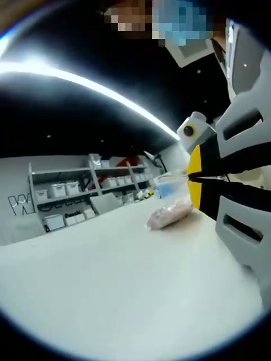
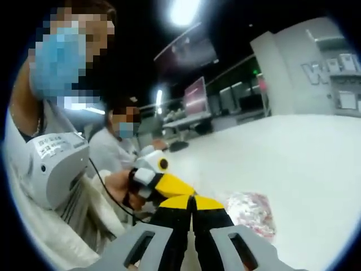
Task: Open the resealable bag by pulling the two sides of the seal apart until the entire bag opening is separated and visibly accessible.
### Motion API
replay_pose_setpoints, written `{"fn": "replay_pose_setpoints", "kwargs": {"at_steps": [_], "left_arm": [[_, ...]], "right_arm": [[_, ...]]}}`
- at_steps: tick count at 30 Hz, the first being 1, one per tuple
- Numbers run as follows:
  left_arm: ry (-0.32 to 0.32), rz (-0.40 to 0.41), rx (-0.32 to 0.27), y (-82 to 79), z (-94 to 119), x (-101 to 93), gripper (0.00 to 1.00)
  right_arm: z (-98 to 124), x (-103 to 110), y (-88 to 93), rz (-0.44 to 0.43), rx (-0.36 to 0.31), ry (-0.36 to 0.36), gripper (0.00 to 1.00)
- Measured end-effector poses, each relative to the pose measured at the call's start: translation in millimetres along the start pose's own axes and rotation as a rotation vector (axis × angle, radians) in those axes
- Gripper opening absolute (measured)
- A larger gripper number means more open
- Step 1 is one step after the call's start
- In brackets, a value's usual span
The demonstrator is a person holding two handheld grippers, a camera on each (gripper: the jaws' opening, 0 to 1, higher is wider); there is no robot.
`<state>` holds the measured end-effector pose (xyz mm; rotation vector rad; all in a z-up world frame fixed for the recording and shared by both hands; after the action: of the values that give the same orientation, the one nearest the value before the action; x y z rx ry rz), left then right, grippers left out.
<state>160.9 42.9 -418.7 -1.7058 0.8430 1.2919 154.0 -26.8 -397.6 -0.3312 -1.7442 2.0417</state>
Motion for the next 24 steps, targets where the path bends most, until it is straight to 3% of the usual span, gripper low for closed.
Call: {"fn": "replay_pose_setpoints", "kwargs": {"at_steps": [10,24], "left_arm": [[0.001,-0.011,0.001,0.4,-0.4,0.4,0.00],[0.003,-0.017,-0.002,1.5,0.1,-0.2,0.00]], "right_arm": [[1.9,-4.5,1.7,-0.052,-0.031,0.043,0.00],[1.6,-5.0,1.0,-0.032,-0.045,0.090,0.00]]}}
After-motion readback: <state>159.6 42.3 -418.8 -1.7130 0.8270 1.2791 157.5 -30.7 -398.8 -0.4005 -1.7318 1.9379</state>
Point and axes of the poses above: the point that each gripper's makers call its tool centre point, and the gripper's own axes: z roughly backward along the fingers, x roughly to its left, y roughly out of its underside, the point moved 4 cm from there along z, roughly backward along the fingers, and after that the axes turned 9 degrees about z, right-handed, at the moved point
